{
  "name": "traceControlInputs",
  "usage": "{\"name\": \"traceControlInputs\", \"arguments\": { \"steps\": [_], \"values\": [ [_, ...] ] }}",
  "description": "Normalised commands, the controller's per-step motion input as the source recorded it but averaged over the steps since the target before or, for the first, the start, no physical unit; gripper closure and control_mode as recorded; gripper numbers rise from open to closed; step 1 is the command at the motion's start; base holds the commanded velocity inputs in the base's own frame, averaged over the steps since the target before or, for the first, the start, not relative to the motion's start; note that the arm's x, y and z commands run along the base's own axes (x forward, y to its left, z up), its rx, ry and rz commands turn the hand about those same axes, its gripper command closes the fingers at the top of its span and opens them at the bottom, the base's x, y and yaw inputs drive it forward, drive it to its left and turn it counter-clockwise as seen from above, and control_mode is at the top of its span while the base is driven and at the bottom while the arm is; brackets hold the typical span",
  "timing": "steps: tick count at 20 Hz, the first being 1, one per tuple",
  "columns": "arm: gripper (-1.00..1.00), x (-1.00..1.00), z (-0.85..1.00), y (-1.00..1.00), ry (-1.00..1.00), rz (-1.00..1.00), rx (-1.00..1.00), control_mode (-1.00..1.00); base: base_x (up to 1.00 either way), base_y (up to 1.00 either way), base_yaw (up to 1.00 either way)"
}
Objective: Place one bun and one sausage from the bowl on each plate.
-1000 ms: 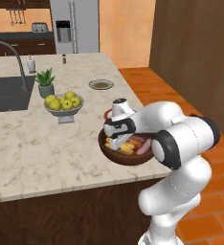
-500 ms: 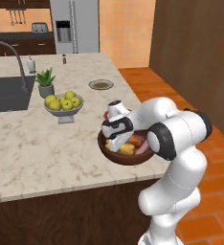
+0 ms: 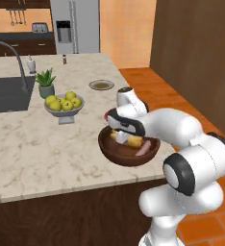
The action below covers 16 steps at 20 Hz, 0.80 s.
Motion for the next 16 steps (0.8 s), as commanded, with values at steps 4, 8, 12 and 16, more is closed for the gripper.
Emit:
{"name": "traceControlInputs", "arguments": {
  "steps": [4, 8, 12, 16],
  "values": [
    [1.0, -0.47, 0.62, -0.69, -0.13, 0.0, 0.14, 1.0, -0.11, -0.25, 0.0],
    [1.0, 0.0, 0.0, 0.0, 0.0, 0.0, 0.0, 1.0, -0.18, -1.0, 0.03],
    [1.0, 0.0, 0.0, 0.0, 0.0, 0.0, 0.0, 1.0, 0.0, -1.0, 0.03],
    [1.0, 0.0, 0.0, 0.0, 0.0, 0.0, 0.0, 1.0, 0.04, -1.0, 0.09]
  ]
}}
